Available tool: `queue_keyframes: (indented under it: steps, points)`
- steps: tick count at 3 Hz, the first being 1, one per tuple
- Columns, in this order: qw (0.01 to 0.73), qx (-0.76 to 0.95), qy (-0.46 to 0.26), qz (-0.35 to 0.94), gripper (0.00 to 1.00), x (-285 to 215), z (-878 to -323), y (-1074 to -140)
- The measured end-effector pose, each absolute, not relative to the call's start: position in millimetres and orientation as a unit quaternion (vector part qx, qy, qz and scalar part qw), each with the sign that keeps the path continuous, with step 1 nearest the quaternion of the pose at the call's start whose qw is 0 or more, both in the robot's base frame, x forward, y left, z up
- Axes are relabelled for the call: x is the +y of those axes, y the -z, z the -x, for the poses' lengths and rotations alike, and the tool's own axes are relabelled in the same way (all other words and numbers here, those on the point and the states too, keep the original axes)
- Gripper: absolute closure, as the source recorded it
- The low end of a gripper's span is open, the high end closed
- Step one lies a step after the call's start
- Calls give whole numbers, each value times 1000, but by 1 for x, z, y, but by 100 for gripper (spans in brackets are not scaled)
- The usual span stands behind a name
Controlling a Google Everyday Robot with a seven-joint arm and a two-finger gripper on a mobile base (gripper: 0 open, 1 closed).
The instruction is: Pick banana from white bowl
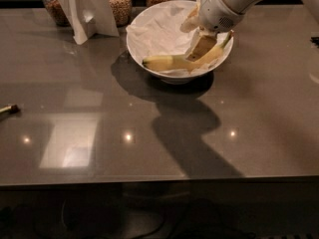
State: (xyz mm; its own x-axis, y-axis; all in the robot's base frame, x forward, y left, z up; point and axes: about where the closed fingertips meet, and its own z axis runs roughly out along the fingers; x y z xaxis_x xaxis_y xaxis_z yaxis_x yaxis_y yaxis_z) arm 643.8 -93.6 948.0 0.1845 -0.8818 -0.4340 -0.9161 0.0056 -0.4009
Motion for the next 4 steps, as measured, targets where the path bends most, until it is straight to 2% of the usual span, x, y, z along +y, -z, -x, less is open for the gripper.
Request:
queue_keyframes:
  steps: [1,4]
  points:
    - [298,640,-36,708,47,-93,-643,-936]
    - [279,653,-45,703,45,-102,-652,-911]
